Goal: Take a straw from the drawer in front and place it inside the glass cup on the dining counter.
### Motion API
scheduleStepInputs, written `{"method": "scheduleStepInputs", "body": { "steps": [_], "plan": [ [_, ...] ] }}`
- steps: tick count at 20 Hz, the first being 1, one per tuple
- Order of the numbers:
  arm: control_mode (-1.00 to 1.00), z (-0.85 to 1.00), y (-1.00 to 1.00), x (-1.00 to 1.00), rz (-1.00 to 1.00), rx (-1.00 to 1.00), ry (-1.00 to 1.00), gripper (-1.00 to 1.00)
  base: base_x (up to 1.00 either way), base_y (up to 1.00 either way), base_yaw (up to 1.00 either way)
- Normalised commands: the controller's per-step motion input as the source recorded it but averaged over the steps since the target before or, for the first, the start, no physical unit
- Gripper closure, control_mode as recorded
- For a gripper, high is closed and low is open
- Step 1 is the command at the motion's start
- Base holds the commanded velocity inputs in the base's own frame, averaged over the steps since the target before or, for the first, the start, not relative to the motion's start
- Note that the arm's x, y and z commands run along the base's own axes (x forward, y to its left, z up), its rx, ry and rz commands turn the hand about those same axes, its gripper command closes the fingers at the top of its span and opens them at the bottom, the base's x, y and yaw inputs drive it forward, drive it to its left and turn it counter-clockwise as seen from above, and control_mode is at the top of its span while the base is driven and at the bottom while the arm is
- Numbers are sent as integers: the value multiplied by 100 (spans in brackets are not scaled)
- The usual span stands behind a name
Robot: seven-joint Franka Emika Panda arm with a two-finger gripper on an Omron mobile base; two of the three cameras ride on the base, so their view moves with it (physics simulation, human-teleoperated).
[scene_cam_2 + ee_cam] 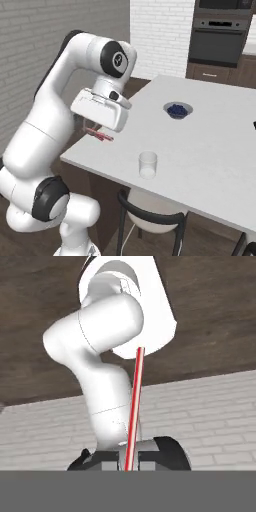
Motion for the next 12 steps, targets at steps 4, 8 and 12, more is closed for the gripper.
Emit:
{"method": "scheduleStepInputs", "body": {
  "steps": [4,8,12],
  "plan": [
    [-100,54,0,-48,-1,-2,-97,100,0,0,0],
    [-100,32,0,-8,0,-5,-92,100,0,0,0],
    [-100,4,0,27,0,-10,-77,100,0,0,0]
  ]
}}
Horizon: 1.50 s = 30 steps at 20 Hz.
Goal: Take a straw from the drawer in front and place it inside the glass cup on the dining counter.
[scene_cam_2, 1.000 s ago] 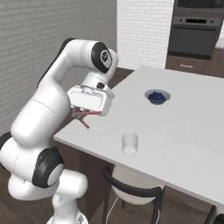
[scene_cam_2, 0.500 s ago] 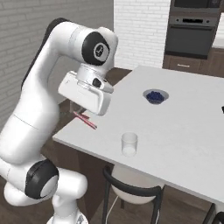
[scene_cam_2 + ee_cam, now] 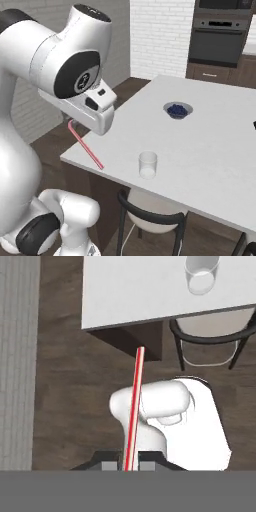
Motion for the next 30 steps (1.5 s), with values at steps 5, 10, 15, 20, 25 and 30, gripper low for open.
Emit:
{"method": "scheduleStepInputs", "body": {
  "steps": [5,10,15,20,25,30],
  "plan": [
    [-100,0,-2,64,0,-8,-66,100,0,0,0],
    [-100,0,-15,36,0,-2,-59,100,0,0,0],
    [-100,0,-42,18,-7,10,-26,100,0,0,0],
    [-100,0,-44,24,-11,25,-6,100,0,0,0],
    [-100,-1,-29,31,-3,33,-1,100,0,0,0],
    [-100,-16,-16,45,0,25,0,100,0,0,0]
  ]
}}
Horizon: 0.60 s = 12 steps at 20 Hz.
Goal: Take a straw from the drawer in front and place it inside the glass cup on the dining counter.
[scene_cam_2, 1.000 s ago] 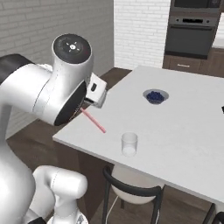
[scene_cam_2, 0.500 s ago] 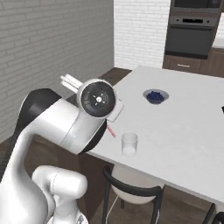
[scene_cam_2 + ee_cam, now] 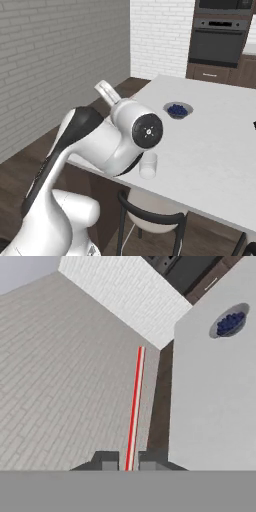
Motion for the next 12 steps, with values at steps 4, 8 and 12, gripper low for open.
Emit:
{"method": "scheduleStepInputs", "body": {
  "steps": [4,8,12],
  "plan": [
    [-100,-40,-3,50,2,13,-5,100,0,0,0],
    [-100,-51,0,48,3,9,-8,100,0,0,0],
    [-100,-40,-3,44,2,7,-10,100,0,0,0]
  ]
}}
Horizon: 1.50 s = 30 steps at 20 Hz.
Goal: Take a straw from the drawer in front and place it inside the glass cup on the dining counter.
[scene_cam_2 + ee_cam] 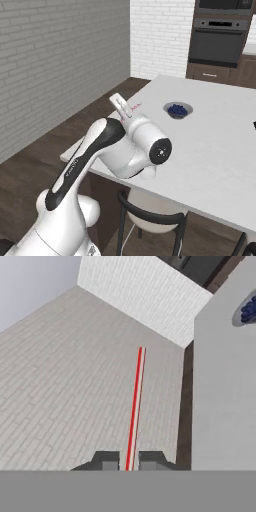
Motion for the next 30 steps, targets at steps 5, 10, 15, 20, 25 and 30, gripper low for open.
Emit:
{"method": "scheduleStepInputs", "body": {
  "steps": [5,10,15,20,25,30],
  "plan": [
    [-100,-25,-24,45,0,1,-9,100,0,0,0],
    [-100,-24,-38,36,0,0,-3,100,0,0,0],
    [-100,-23,-42,10,0,0,0,100,0,0,0],
    [-100,-3,-16,14,0,6,1,100,0,0,0],
    [-100,-1,1,1,0,13,5,100,0,0,0],
    [-100,-17,3,-2,0,10,6,100,0,0,0]
  ]
}}
